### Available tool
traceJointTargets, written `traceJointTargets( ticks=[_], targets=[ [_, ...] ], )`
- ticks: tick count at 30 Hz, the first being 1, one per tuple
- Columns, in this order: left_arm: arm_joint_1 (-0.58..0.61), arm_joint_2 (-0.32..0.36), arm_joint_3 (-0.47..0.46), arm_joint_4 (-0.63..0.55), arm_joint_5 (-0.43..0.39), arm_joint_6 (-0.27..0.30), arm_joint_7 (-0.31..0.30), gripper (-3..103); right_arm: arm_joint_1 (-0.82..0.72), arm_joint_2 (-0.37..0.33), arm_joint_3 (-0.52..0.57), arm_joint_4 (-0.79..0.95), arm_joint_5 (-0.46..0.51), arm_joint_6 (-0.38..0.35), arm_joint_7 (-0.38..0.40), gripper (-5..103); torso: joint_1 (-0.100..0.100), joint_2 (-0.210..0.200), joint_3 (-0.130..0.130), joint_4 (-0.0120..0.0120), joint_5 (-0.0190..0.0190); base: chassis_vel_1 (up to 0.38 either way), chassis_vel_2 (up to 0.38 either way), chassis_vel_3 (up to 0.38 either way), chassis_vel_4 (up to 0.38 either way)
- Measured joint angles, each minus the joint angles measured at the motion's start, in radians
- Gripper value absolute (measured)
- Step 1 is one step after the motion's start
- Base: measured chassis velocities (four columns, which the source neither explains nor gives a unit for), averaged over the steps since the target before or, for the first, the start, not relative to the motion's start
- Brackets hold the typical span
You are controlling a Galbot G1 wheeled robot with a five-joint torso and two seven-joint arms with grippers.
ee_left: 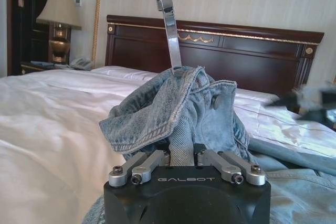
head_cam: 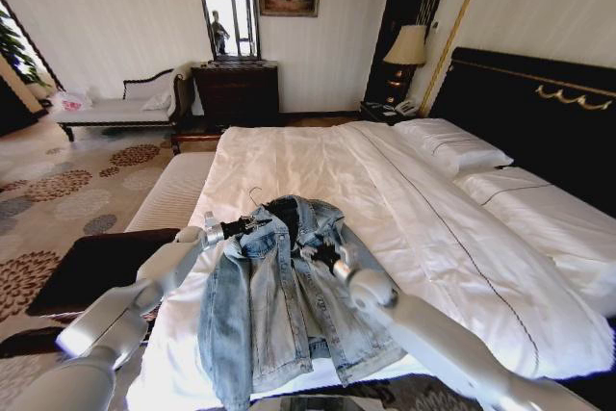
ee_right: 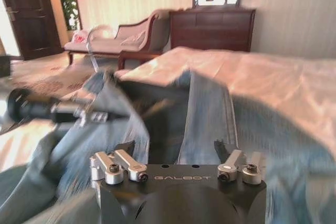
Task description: Pick up the clothes from the bed and hang them on the clothes hanger.
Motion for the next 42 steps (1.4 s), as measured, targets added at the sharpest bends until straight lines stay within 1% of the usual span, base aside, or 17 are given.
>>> traceJointTargets(
  ticks=[2,3,6,17,19,21,24,26,27,30,33,34,35,37,39,41,42],
  targets=[
    [0.002,-0.001,0.000,-0.001,0.002,0.000,0.000,17,0.023,0.018,-0.009,-0.023,-0.015,-0.001,0.009,85,0.000,0.000,0.000,0.0000,0.0000,0.000,0.000,0.000,0.000],
    [0.007,-0.003,-0.003,-0.002,0.006,0.000,0.000,17,0.051,0.044,-0.026,-0.064,-0.056,-0.002,0.018,95,0.000,0.000,0.000,0.0001,0.0001,0.000,0.000,0.000,0.000],
    [0.011,-0.007,-0.009,0.001,0.013,0.001,0.000,17,0.076,0.083,-0.047,-0.122,-0.128,-0.001,0.022,100,0.000,0.000,0.000,0.0000,-0.0001,0.000,0.000,0.000,0.000],
    [0.005,-0.011,-0.003,-0.006,0.018,0.004,0.002,17,0.111,0.202,-0.078,-0.255,-0.212,-0.022,0.070,103,0.000,0.000,0.000,0.0000,0.0000,0.000,0.000,0.000,0.000],
    [0.006,-0.012,-0.003,-0.009,0.018,0.004,0.002,17,0.118,0.217,-0.079,-0.281,-0.218,-0.030,0.086,95,0.000,0.000,0.000,-0.0001,0.0000,0.000,0.000,0.000,0.000],
    [0.006,-0.012,-0.003,-0.009,0.018,0.004,0.002,17,0.119,0.219,-0.079,-0.284,-0.218,-0.031,0.088,95,0.000,0.000,0.000,-0.0001,0.0001,0.000,0.000,0.000,0.000],
    [0.011,-0.011,-0.002,-0.020,0.018,0.004,0.003,17,0.126,0.233,-0.080,-0.308,-0.218,-0.031,0.108,80,0.000,0.000,0.000,-0.0001,0.0000,0.000,0.000,0.000,0.000],
    [0.011,-0.010,-0.002,-0.022,0.018,0.004,0.003,17,0.127,0.235,-0.080,-0.311,-0.218,-0.030,0.112,80,0.000,0.000,0.000,-0.0001,0.0000,0.000,0.000,0.000,0.000],
    [0.012,-0.008,-0.002,-0.025,0.018,0.004,0.004,17,0.127,0.235,-0.081,-0.315,-0.218,-0.029,0.118,69,0.000,0.000,0.000,-0.0001,0.0000,0.000,0.000,0.000,0.000],
    [0.012,-0.007,-0.002,-0.027,0.018,0.004,0.005,17,0.127,0.236,-0.081,-0.316,-0.218,-0.027,0.125,63,0.000,0.000,0.000,-0.0001,0.0000,0.000,0.000,0.000,0.000],
    [0.014,-0.004,-0.003,-0.032,0.018,0.003,0.006,17,0.123,0.237,-0.080,-0.315,-0.218,-0.022,0.141,47,0.000,0.000,0.000,0.0000,0.0001,0.000,0.000,0.000,0.000],
    [0.015,-0.004,-0.004,-0.033,0.018,0.003,0.006,17,0.122,0.236,-0.079,-0.312,-0.217,-0.021,0.142,47,0.000,0.000,0.000,0.0000,0.0001,0.000,0.000,0.000,0.000],
    [0.015,-0.001,-0.005,-0.037,0.019,0.003,0.006,17,0.115,0.218,-0.071,-0.281,-0.210,-0.021,0.145,37,0.000,0.000,0.000,0.0001,0.0001,0.000,0.000,0.000,0.000],
    [0.015,-0.001,-0.005,-0.038,0.018,0.003,0.007,17,0.110,0.205,-0.067,-0.259,-0.204,-0.023,0.146,37,0.000,0.000,0.000,0.0001,0.0001,0.000,0.000,0.000,0.000],
    [0.015,0.004,-0.008,-0.037,0.019,0.003,0.006,17,0.098,0.170,-0.051,-0.216,-0.193,-0.028,0.153,22,0.000,0.000,0.000,-0.0003,-0.0002,0.000,0.000,0.000,0.000],
    [0.015,0.004,-0.009,-0.035,0.018,0.003,0.007,17,0.079,0.130,-0.042,-0.157,-0.173,-0.030,0.152,31,0.000,0.000,0.000,-0.0003,0.0004,0.000,0.000,0.000,0.000],
    [0.015,0.004,-0.009,-0.035,0.018,0.003,0.007,17,0.079,0.130,-0.042,-0.157,-0.173,-0.030,0.152,31,0.000,0.000,0.000,-0.0003,0.0004,0.000,0.000,0.000,0.000]
  ],
)
